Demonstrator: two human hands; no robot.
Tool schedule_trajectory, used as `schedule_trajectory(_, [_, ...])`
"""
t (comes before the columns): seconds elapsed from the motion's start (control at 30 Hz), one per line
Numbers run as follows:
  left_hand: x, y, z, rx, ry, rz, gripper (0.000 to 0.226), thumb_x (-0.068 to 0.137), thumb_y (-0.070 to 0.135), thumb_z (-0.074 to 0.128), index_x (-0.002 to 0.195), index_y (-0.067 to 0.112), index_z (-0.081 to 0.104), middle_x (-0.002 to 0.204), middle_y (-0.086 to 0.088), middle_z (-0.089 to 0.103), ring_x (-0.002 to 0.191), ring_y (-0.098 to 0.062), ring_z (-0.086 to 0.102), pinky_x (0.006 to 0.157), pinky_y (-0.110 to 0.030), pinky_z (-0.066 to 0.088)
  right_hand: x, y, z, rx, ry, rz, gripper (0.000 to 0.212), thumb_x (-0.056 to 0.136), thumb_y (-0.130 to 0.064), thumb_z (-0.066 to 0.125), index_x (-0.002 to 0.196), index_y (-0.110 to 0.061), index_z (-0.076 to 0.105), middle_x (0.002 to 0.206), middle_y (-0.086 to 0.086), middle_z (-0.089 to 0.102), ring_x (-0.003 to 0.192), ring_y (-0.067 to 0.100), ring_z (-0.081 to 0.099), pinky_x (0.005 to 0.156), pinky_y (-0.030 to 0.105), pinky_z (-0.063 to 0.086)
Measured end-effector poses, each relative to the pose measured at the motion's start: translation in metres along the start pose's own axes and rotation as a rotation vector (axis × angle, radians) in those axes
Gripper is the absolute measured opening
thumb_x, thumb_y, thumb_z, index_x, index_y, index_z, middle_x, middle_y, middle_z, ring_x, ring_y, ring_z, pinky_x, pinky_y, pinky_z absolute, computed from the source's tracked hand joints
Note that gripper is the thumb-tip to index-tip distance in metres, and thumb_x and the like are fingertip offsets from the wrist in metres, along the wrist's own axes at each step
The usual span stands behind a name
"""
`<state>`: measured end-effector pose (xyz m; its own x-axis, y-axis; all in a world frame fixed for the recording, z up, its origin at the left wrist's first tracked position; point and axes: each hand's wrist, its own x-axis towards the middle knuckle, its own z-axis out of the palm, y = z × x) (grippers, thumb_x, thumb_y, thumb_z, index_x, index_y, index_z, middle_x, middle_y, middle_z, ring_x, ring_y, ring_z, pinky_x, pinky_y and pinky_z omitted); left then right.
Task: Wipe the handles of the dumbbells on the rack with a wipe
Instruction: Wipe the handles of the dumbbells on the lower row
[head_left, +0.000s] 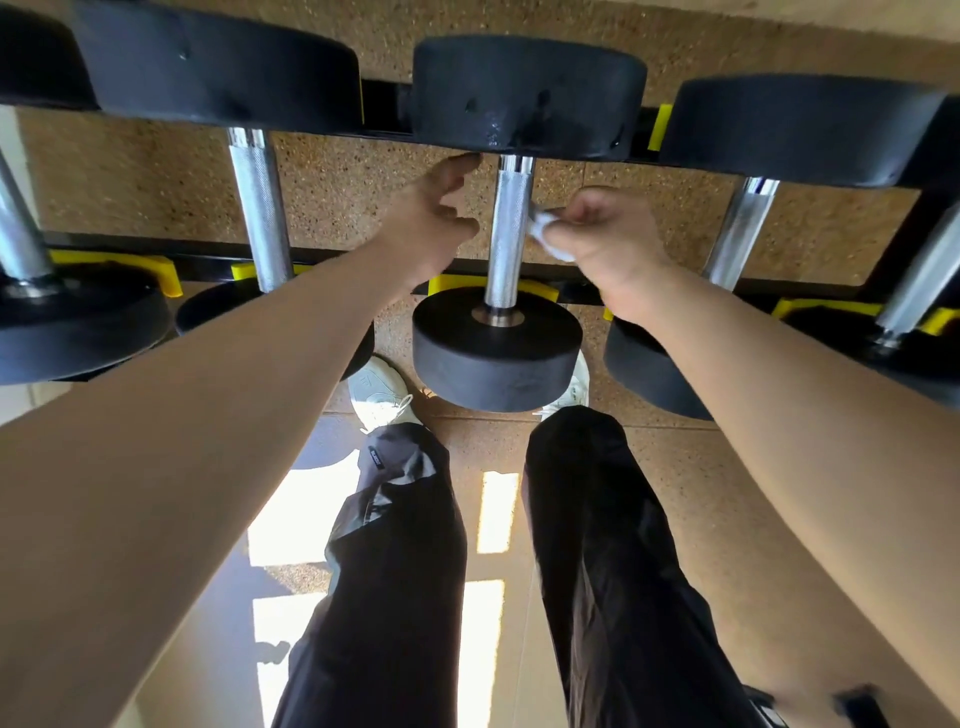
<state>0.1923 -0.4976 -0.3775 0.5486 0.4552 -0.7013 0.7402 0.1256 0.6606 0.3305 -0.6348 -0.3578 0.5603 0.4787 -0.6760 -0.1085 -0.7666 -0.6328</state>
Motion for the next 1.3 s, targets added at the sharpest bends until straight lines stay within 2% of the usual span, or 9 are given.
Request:
schedule_trajectory(0.13, [0.012,0.0,0.002,0.441,-0.191,0.111,0.048,0.091,0.024,0.067,0.138,0.029,0.057,0.143,-0.003,0.055,0.133,-0.025,0.047,0.115,-0.045,0.036,0.008,-0.001,0.004,0.109,-0.101,0.022,0.026,0.066,-0.015,0.081,0.056,-0.026,0.06,0.078,0.014,0.066,0.08,0.031,0.069,0.081,0.056,0.059])
schedule_trajectory(0.27, [0.009,-0.004,-0.014,0.44,-0.136,0.081,0.021,0.098,0.035,0.062,0.108,0.019,0.072,0.102,-0.002,0.072,0.103,-0.019,0.062,0.089,-0.033,0.046,0.01,0.006,-0.014,0.135,-0.17,0.085,0.014,0.084,-0.005,0.077,0.086,-0.006,0.063,0.092,0.014,0.074,0.075,0.024,0.075,0.064,0.031,0.06])
schedule_trajectory(0.4, [0.006,-0.004,-0.022,0.458,0.092,0.064,0.028,0.097,0.042,0.063,0.104,0.018,0.075,0.096,-0.005,0.072,0.088,-0.02,0.065,0.071,-0.033,0.053,0.009,0.002,-0.005,0.099,-0.137,0.113,0.015,0.085,-0.003,0.075,0.098,0.002,0.067,0.087,0.014,0.074,0.067,0.018,0.073,0.059,0.025,0.057])
schedule_trajectory(0.5, [0.006,0.007,-0.016,0.085,0.278,-0.113,0.023,0.095,0.042,0.065,0.089,0.02,0.072,0.078,-0.001,0.066,0.06,-0.013,0.054,0.056,-0.028,0.043,0.012,-0.012,0.008,0.386,-0.026,0.211,0.009,0.086,-0.002,0.074,0.094,-0.003,0.07,0.089,0.013,0.075,0.069,0.016,0.07,0.064,0.024,0.056])
schedule_trajectory(0.63, [-0.001,0.025,0.002,-0.419,0.206,-0.225,0.005,0.096,0.022,0.068,0.097,0.018,0.07,0.086,0.004,0.071,0.067,-0.008,0.057,0.058,-0.021,0.046,0.014,-0.015,-0.006,0.863,0.02,0.416,0.01,0.09,-0.006,0.068,0.1,-0.006,0.069,0.084,0.005,0.07,0.064,0.007,0.065,0.06,0.016,0.051])
schedule_trajectory(0.8, [-0.01,0.025,0.006,-0.448,0.215,-0.182,0.01,0.091,0.018,0.074,0.101,0.016,0.075,0.08,0.006,0.071,0.067,-0.005,0.057,0.06,-0.019,0.046,0.004,0.002,-0.02,1.014,0.038,0.441,0.008,0.092,-0.008,0.068,0.099,-0.006,0.07,0.069,0.0,0.065,0.06,0.006,0.06,0.059,0.015,0.05])
schedule_trajectory(1.03, [-0.03,0.012,-0.006,-0.62,0.35,-0.167,0.012,0.089,0.013,0.074,0.08,0.019,0.072,0.074,0.003,0.067,0.066,-0.009,0.052,0.056,-0.02,0.043,0.005,-0.012,0.01,0.867,-0.073,0.386,0.015,0.089,-0.006,0.069,0.104,-0.003,0.069,0.082,0.005,0.067,0.067,0.008,0.062,0.063,0.018,0.052])
schedule_trajectory(1.2, [-0.021,0.029,0.017,-0.447,0.312,-0.175,0.016,0.091,0.018,0.072,0.079,0.029,0.072,0.077,0.015,0.071,0.07,0.0,0.059,0.083,-0.027,0.053,-0.003,0.015,-0.023,0.901,-0.019,0.379,0.012,0.092,-0.006,0.066,0.103,-0.003,0.067,0.074,0.001,0.064,0.063,0.006,0.061,0.06,0.017,0.049])
schedule_trajectory(1.3, [-0.023,0.018,0.015,-0.452,0.322,-0.205,0.013,0.095,0.02,0.067,0.083,0.024,0.069,0.081,0.004,0.065,0.072,-0.008,0.056,0.077,-0.029,0.051,-0.007,0.01,-0.017,0.833,-0.026,0.352,0.012,0.091,-0.004,0.067,0.102,-0.003,0.068,0.077,0.003,0.066,0.068,0.009,0.061,0.064,0.017,0.051])
